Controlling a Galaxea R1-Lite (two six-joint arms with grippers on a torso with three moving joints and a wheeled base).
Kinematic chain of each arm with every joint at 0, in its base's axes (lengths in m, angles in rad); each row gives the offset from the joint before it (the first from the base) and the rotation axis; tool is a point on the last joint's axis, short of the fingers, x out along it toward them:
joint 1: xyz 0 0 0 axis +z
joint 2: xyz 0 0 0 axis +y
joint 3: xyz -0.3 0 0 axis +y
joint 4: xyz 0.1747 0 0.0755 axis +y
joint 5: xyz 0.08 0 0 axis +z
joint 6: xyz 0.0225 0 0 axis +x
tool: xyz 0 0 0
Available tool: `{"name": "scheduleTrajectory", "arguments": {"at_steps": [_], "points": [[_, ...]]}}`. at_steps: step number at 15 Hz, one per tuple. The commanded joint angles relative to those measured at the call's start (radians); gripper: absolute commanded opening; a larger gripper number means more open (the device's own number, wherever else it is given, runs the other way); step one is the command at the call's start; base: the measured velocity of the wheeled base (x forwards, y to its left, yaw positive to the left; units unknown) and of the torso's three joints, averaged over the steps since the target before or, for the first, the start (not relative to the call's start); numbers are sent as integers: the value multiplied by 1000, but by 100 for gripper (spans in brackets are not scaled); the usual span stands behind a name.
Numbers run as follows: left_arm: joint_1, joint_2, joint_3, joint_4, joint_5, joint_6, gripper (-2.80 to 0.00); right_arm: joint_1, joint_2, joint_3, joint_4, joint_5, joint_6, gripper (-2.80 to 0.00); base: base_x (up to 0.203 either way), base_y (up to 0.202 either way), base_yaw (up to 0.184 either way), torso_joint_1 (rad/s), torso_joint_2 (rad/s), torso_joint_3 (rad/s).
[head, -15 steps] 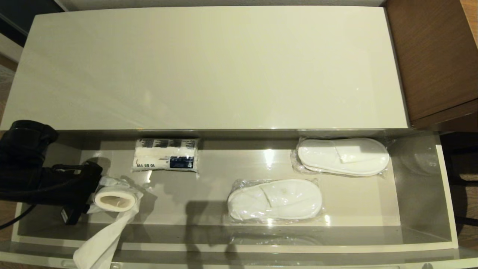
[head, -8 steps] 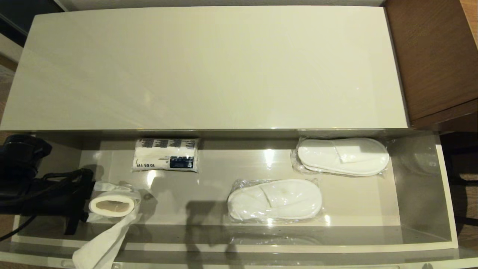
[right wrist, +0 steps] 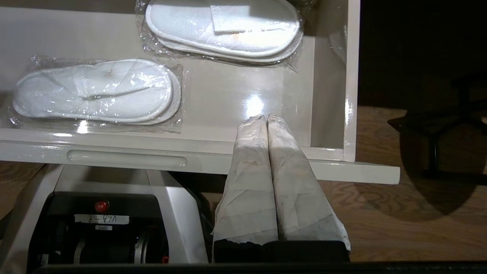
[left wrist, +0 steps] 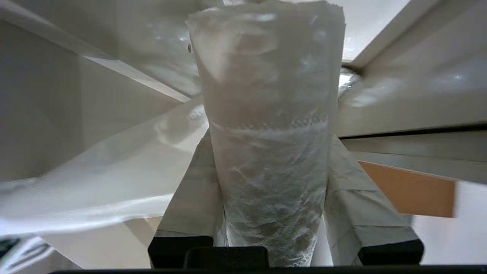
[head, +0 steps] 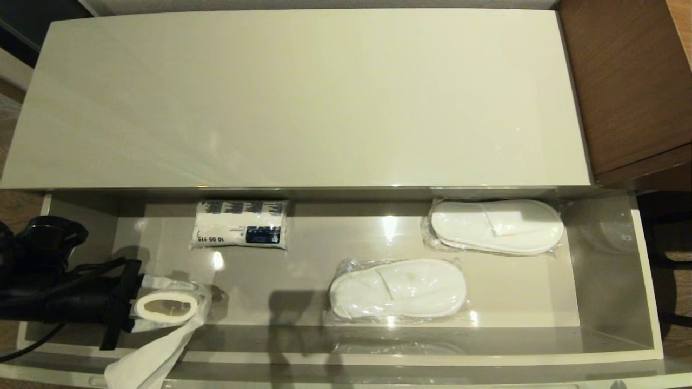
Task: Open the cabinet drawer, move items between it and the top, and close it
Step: Put the roll paper in the drawer
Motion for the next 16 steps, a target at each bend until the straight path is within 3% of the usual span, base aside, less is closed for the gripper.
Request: {"name": "scheduleTrajectory", "arguments": {"at_steps": [1,3,5,11,12,16], "points": [[9,31,-1,4,-14,-6,-280,0,0,2,0,0,-1,-280,0,0,0,0,0,0],[15,36,-2,4,-26,3,-280,0,0,2,0,0,-1,-280,0,0,0,0,0,0],[37,71,-3,4,-83,32,-280,0,0,2,0,0,-1,-280,0,0,0,0,0,0],[40,97,-1,7,-107,76,-280,0,0,2,0,0,-1,-280,0,0,0,0,0,0],[42,98,-1,11,-109,85,0,0,0,2,0,0,-1,-280,0,0,0,0,0,0],[46,88,-2,11,-120,86,0,0,0,2,0,0,-1,-280,0,0,0,0,0,0]]}}
